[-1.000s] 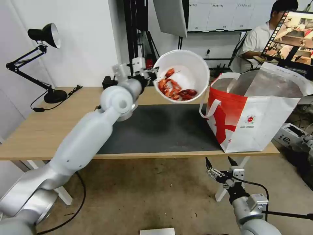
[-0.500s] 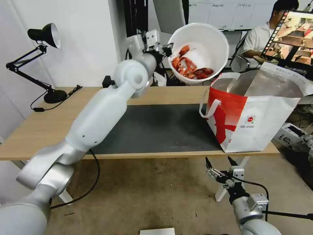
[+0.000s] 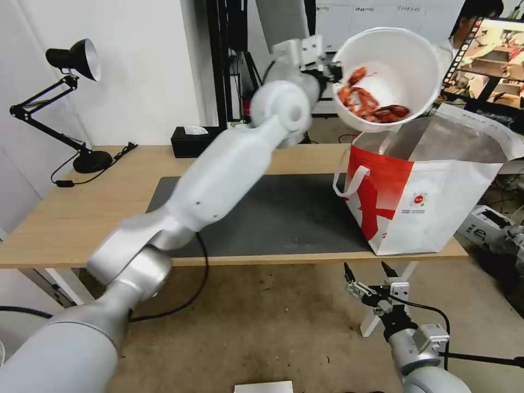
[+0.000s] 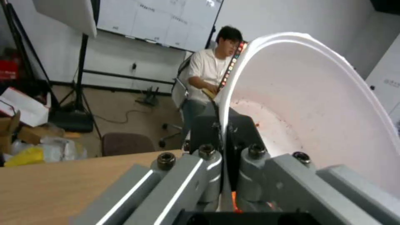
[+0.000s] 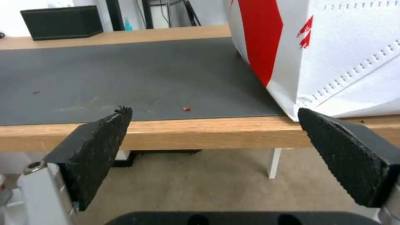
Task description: Pick up the trash from the table and place it into the takeout bag.
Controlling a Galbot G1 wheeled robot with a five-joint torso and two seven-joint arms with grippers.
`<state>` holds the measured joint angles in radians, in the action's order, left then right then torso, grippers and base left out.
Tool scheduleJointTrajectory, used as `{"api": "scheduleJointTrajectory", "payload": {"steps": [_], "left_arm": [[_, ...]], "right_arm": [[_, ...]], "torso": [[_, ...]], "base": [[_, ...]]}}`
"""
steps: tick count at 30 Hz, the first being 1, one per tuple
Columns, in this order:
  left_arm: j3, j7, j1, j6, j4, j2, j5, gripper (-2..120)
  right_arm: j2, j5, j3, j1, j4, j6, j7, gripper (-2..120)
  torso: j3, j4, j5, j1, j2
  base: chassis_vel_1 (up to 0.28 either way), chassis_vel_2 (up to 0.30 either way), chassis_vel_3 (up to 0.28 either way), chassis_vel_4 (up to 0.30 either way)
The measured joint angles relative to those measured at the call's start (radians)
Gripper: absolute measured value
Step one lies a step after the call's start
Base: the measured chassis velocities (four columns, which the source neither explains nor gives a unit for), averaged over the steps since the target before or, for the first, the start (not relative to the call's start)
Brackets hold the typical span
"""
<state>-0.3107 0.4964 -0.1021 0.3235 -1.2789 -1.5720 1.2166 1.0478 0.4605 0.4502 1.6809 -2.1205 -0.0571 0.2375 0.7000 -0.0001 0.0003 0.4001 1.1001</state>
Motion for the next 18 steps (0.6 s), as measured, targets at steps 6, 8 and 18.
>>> {"api": "scheduleJointTrajectory", "payload": {"steps": [6,8,18], "left_arm": [[-0.063,0.000,-0.022,-0.031,0.045,-0.028,-0.049,0],[-0.086,0.000,-0.023,-0.038,0.047,-0.028,-0.062,0],[-0.144,-0.030,0.003,-0.064,0.030,-0.017,-0.140,0]], "right_arm": [[0.000,0.000,0.000,0.000,0.000,0.000,0.000,100],[0.000,0.000,0.000,0.000,0.000,0.000,0.000,100],[0.000,0.000,0.000,0.000,0.000,0.000,0.000,100]], "torso": [[0.000,-0.0002,0.0001,0.000,0.000],[0.000,0.0002,-0.0001,0.000,0.000],[0.000,0.0002,-0.0002,0.000,0.000]], "base": [[0.000,0.000,0.000,0.000],[0.000,0.000,0.000,0.000],[0.000,0.000,0.000,0.000]]}}
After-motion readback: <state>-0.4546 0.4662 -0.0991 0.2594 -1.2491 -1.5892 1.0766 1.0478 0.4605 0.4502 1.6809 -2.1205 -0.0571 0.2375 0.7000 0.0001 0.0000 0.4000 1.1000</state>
